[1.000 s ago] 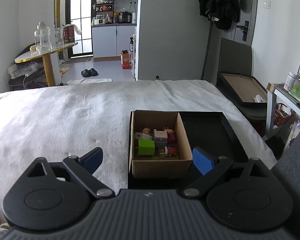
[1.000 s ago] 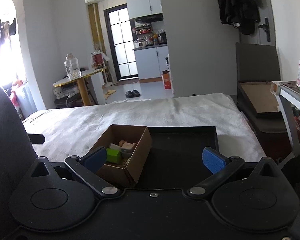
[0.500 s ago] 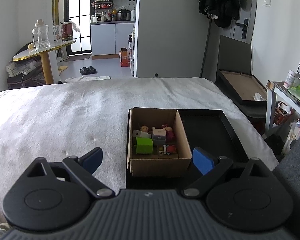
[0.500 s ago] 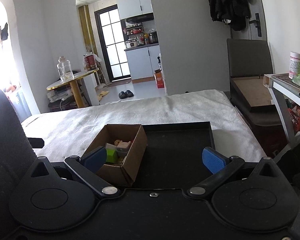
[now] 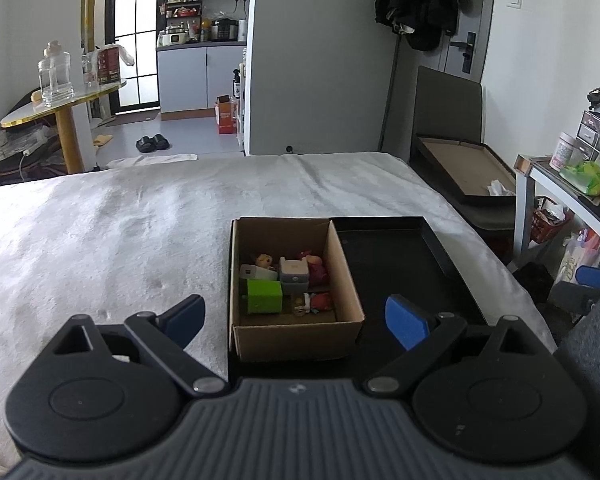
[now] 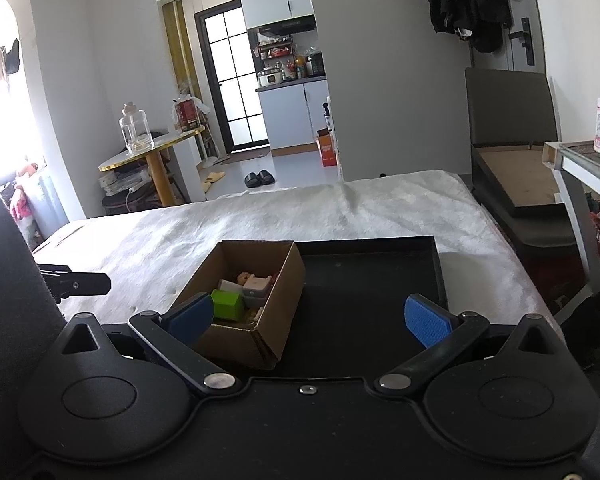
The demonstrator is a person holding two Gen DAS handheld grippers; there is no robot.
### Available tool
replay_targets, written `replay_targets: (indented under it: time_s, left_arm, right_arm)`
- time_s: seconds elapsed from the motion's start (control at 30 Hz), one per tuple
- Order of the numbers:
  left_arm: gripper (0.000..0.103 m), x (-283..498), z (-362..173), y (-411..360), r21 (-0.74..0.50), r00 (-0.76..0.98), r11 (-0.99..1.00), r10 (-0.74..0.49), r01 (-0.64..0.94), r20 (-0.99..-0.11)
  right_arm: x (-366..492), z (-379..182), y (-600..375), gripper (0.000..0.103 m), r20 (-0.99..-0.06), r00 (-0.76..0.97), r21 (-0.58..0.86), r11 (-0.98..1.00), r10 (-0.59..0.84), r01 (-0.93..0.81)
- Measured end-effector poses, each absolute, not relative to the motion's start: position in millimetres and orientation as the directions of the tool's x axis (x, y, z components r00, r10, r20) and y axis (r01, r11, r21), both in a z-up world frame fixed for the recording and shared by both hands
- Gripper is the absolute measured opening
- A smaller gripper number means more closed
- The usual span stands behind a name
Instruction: Organize rigid objects
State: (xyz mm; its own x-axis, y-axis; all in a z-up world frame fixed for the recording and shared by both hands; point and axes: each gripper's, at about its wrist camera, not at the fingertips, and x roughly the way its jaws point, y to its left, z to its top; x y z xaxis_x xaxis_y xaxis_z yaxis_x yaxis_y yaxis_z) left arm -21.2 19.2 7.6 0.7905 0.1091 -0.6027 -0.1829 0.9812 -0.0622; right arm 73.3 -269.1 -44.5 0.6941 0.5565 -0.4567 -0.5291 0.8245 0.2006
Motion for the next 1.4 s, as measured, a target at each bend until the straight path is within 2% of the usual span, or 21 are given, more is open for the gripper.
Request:
replay_targets:
  time_s: [1.4]
  left_arm:
    - [0.096,-14.6,6.8,12.9,-0.057,0.784,0.987,0.082,-0.148,-0.615]
  right_arm:
    - [75.0,-44.5,-262.3,0.103,-0.512,0.644,0.220,0.811,0.569,-0.542]
